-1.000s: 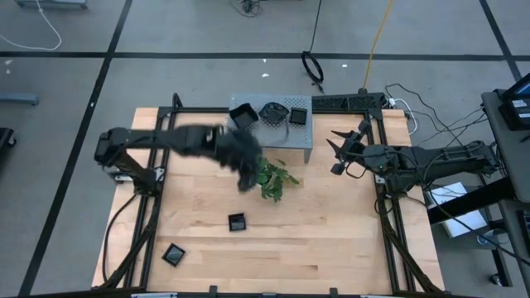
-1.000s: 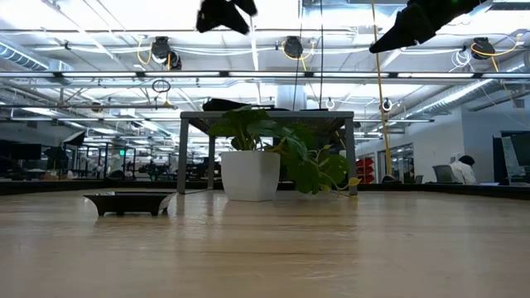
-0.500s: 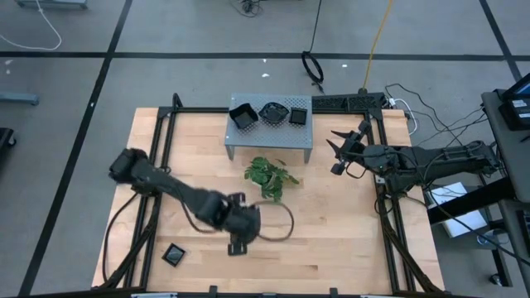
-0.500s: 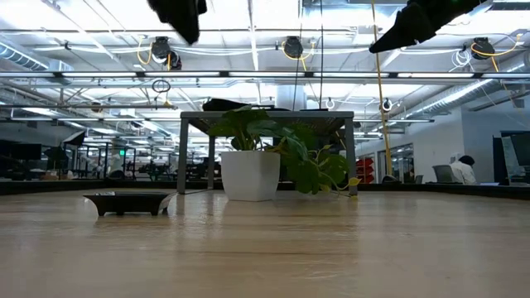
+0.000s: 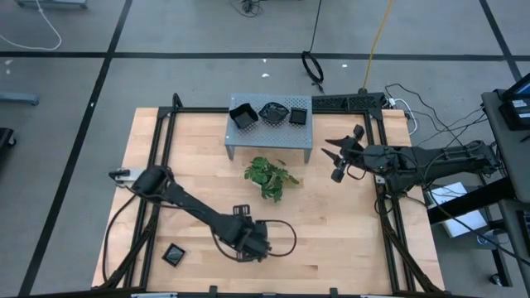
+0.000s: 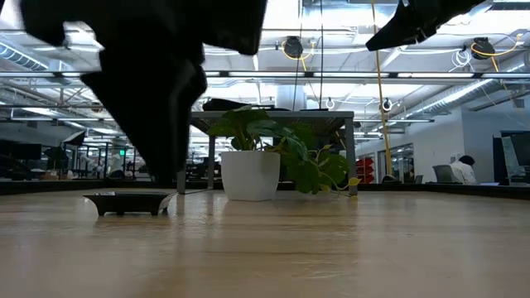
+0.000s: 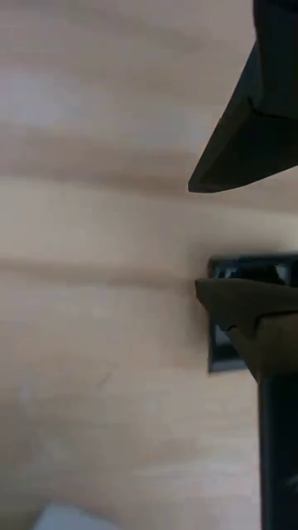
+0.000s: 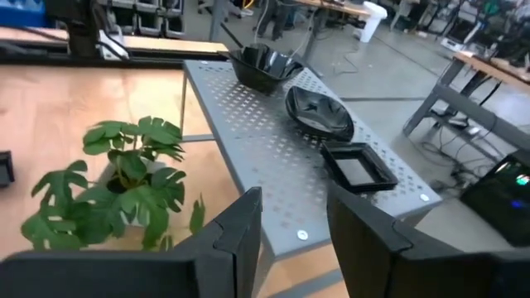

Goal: Pick & Place Mini shaped plates
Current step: Stack the square plate on top of the stacked square plates on the shelf

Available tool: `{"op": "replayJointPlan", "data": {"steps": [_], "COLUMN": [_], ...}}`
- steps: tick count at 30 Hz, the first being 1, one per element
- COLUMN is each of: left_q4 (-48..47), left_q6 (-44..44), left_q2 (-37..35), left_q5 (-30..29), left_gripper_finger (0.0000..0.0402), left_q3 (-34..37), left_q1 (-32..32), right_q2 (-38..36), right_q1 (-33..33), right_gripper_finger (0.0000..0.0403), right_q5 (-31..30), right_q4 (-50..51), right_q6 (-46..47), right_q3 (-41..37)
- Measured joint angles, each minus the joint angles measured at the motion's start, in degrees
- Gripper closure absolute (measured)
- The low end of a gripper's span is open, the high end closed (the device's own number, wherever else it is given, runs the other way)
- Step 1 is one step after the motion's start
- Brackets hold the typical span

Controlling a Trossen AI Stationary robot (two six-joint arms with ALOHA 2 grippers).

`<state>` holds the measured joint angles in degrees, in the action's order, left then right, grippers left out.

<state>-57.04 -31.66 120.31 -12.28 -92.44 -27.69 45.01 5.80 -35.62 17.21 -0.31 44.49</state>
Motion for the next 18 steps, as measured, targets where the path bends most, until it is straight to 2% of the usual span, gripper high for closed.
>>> {"op": "replayJointPlan", "data": {"steps": [4, 14, 18], "left_q4": [-1.2, -8.9, -7.4], "left_q6": [-2.1, -8.6, -8.4], "left_q2": [1.5, 2.4, 2.3], "left_q5": [-1.5, -0.4, -0.2], "left_gripper_finger": [0.0218, 0.0218, 0.0218], "left_q3": [0.0, 0.0, 1.1], "left_q1": [0.5, 0.2, -0.2], "right_q2": [0.0, 0.0, 0.0], "right_q1": [0.6, 4.0, 4.7], "right_gripper_finger": [0.0277, 0.0277, 0.0277], "right_q5": [-0.1, -0.1, -0.1], "right_q4": [0.2, 0.6, 0.7], "right_q6": [1.4, 1.3, 1.4], "right_q3": [0.0, 0.0, 0.0]}}
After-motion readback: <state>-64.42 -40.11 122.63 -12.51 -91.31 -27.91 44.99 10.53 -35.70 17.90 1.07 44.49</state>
